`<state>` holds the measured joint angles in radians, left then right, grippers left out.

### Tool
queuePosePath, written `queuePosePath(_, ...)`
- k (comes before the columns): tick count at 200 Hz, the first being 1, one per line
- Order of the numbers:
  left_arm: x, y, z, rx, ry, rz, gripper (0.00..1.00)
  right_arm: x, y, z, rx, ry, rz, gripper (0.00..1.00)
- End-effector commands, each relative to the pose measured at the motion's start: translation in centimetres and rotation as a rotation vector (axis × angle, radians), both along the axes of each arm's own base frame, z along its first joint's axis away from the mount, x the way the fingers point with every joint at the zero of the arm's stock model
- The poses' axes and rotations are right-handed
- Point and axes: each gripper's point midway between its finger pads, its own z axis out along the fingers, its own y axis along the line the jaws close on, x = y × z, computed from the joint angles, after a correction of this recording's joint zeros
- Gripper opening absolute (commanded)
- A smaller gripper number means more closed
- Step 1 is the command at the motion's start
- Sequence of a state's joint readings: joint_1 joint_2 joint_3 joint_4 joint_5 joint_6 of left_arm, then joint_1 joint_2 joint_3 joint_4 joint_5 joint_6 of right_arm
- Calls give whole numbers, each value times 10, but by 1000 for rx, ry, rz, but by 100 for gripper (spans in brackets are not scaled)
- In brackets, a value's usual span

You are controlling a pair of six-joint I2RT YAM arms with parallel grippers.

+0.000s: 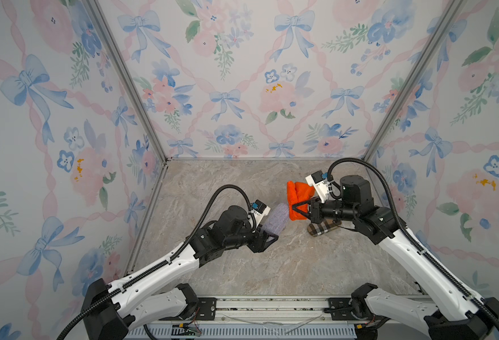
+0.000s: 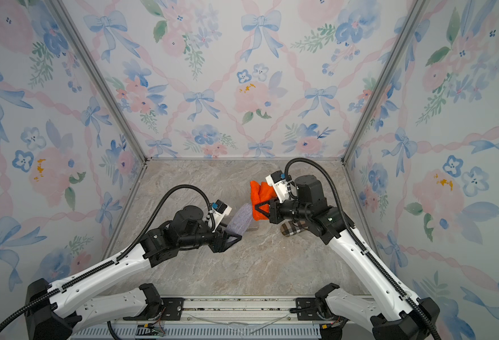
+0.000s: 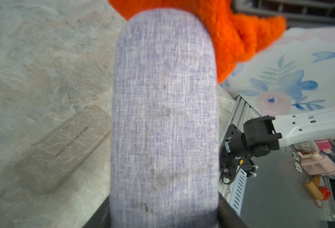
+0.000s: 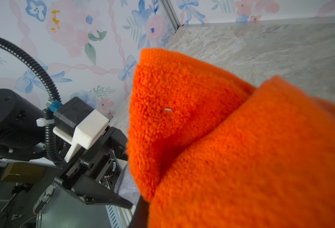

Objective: Wipe the eyeglass case
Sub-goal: Wipe the dirt from the eyeglass case.

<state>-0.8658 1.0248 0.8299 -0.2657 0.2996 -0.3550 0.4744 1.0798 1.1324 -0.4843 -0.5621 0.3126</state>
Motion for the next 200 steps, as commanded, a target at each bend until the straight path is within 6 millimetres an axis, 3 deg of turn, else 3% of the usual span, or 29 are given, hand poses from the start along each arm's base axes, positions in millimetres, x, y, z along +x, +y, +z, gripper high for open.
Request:
queuePosePath(1,-40,-9,23,-75,-73,-225,28,13,-17,21,29,-58,-61,0)
queuePosePath(39,-38,-12,26,-32,-105,-258,28,-5,-2,18,119,57,31,0)
queuePosePath(85,-16,-14,34,0,-172,-197,27,-33,27,4,161,177,144,0)
queuePosePath(129,1,-3,32,7,-162,-128,28,-41,12,-25,74,288,88,0)
queuePosePath(200,9,-1,26,2,-151,-110,29,-40,5,-15,152,340,60,0)
